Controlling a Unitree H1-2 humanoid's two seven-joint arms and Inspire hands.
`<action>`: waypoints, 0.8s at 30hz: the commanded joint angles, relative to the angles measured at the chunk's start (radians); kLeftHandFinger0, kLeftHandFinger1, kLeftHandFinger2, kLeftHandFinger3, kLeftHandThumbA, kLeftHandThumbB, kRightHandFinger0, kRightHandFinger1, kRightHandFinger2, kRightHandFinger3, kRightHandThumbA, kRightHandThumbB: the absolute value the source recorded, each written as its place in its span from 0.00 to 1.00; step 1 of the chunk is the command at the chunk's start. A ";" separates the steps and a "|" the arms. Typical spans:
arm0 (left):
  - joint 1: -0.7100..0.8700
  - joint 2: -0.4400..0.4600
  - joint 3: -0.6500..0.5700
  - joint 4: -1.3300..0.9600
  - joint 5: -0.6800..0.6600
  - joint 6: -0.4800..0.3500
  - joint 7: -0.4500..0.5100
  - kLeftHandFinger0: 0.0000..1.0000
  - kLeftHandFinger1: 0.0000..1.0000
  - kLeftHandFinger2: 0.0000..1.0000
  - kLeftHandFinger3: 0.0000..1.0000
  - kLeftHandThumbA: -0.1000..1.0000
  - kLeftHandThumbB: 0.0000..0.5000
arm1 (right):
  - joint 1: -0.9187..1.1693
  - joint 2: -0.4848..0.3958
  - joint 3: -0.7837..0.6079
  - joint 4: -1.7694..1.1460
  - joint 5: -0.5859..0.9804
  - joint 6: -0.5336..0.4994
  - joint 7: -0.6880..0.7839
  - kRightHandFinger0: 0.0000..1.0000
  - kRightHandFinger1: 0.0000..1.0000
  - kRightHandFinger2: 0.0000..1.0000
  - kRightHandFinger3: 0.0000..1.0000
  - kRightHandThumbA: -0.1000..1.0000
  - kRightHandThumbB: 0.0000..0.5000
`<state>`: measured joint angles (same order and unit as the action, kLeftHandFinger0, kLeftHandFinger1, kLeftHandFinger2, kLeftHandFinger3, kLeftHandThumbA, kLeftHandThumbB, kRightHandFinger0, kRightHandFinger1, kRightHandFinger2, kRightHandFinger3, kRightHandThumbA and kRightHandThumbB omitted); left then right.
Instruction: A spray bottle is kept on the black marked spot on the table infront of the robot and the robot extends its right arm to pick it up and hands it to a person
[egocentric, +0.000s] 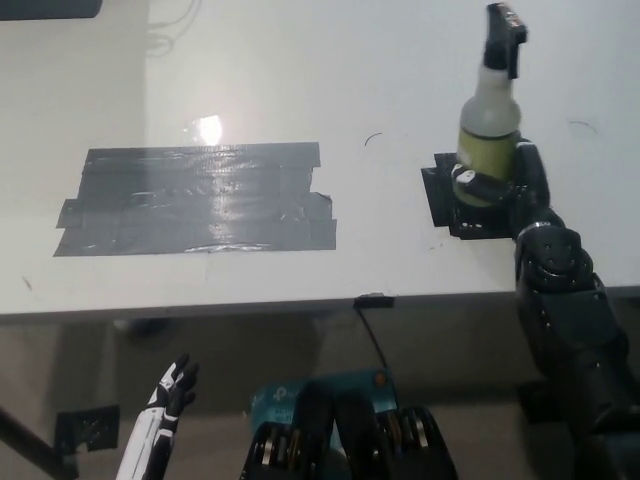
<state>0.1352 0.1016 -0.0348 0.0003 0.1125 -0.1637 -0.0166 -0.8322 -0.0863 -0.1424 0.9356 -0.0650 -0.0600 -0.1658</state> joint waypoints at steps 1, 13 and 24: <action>-0.017 0.010 0.010 -0.027 0.007 -0.023 0.007 1.00 1.00 1.00 1.00 1.00 0.65 | -0.043 0.009 0.001 -0.033 -0.021 -0.086 -0.119 0.10 0.44 0.73 0.66 0.06 0.42; -0.007 0.012 0.005 -0.034 0.013 -0.016 0.002 1.00 1.00 1.00 1.00 1.00 0.65 | 0.046 0.059 0.065 -0.457 -0.045 0.024 -0.061 0.05 0.43 0.76 0.72 0.08 0.32; -0.002 0.002 -0.004 -0.034 0.024 -0.011 0.004 1.00 1.00 1.00 1.00 1.00 0.65 | 0.048 0.113 0.194 -0.545 -0.069 0.115 -0.005 0.01 0.37 0.67 0.67 0.09 0.39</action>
<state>0.1201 0.1020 -0.0361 0.0002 0.1209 -0.1620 -0.0166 -0.7133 0.0074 0.0181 0.4491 -0.1080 0.0393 -0.2074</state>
